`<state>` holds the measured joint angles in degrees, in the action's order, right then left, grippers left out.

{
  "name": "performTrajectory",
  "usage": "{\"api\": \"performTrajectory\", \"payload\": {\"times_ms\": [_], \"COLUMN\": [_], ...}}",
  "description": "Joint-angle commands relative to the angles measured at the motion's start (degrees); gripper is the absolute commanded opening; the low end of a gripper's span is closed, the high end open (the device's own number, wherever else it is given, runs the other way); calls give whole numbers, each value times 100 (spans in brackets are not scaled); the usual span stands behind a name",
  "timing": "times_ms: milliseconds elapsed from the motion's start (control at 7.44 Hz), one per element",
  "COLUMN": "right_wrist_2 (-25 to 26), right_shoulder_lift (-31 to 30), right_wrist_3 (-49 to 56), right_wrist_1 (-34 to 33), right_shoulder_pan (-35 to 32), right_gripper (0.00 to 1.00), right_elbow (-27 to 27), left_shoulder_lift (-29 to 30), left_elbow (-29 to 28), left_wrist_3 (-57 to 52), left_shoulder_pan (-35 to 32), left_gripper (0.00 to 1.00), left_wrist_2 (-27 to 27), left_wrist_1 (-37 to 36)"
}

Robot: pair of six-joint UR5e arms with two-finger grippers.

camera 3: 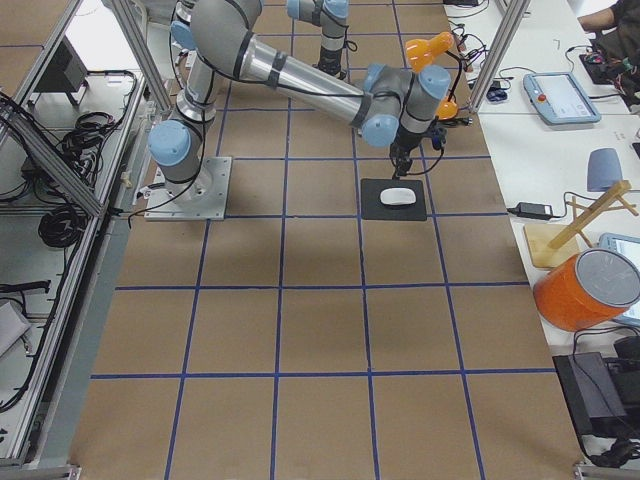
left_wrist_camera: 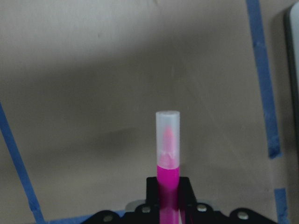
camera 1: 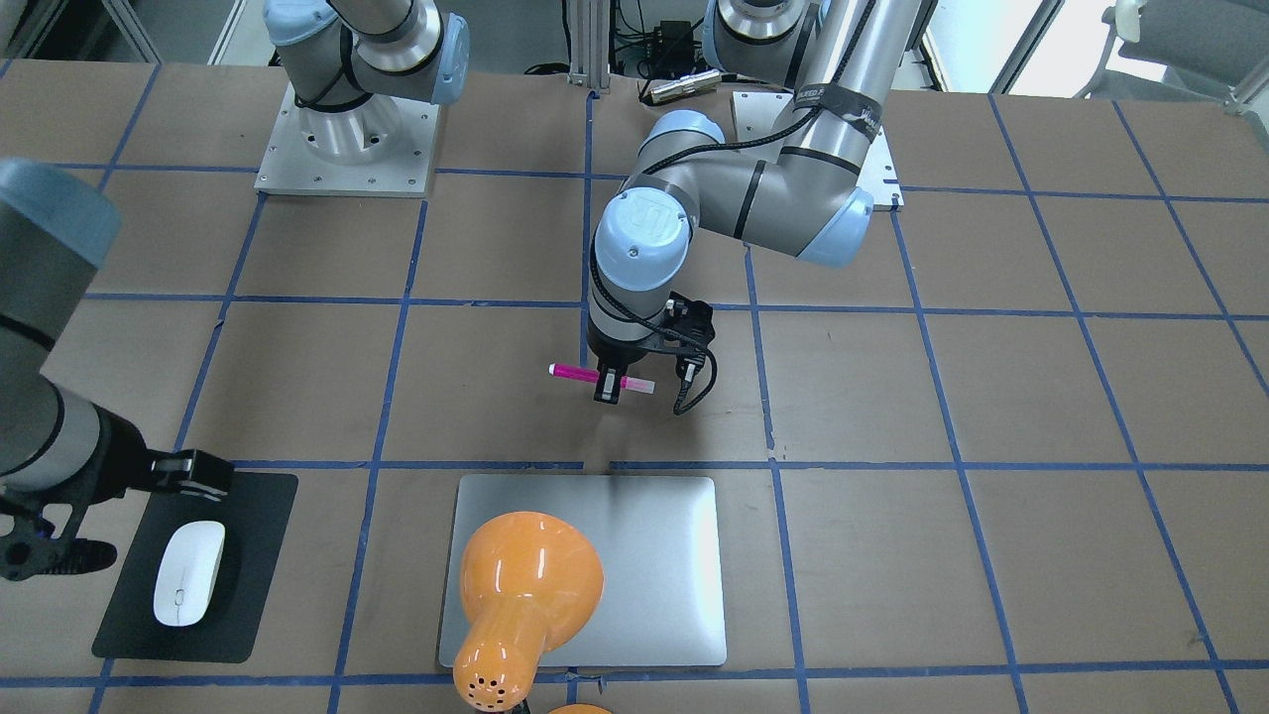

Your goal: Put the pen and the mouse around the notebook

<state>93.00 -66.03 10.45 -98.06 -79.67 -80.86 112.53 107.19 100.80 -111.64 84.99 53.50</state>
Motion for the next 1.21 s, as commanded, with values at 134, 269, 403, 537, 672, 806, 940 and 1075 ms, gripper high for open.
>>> {"api": "performTrajectory", "payload": {"times_ms": [134, 269, 403, 537, 672, 806, 940, 1075], "right_wrist_2": [34, -62, -185, -177, -142, -125, -107, -116], "right_shoulder_lift": [-1471, -1552, -1623, -1588, -1466, -1413, -1317, -1133], "right_wrist_3": [-551, -527, -596, -649, -1076, -1202, -1186, -1125], "right_wrist_1": [1593, 1675, 1641, 1606, 1623, 1380, 847, 563], "right_shoulder_pan": [-977, -1006, -1032, -1041, -1094, -1233, -1287, -1287], "right_gripper": [100, 100, 100, 100, 100, 100, 100, 100], "right_elbow": [-53, -53, 52, 175, 211, 263, 255, 229], "left_shoulder_lift": [251, 278, 286, 243, 95, -90, -335, -729], "left_elbow": [-23, -5, 21, -5, -23, -101, -189, -346], "left_wrist_3": [124, 55, 45, 45, 36, -225, -1341, -2953], "left_shoulder_pan": [-191, -200, -200, -200, -165, -95, 27, 176], "left_gripper": [0, 17, 99, 100, 100, 100, 100, 100], "left_wrist_2": [-26, -26, 17, 9, 26, 44, 53, 175], "left_wrist_1": [-243, -217, -191, -225, -200, -121, 219, 1032]}}
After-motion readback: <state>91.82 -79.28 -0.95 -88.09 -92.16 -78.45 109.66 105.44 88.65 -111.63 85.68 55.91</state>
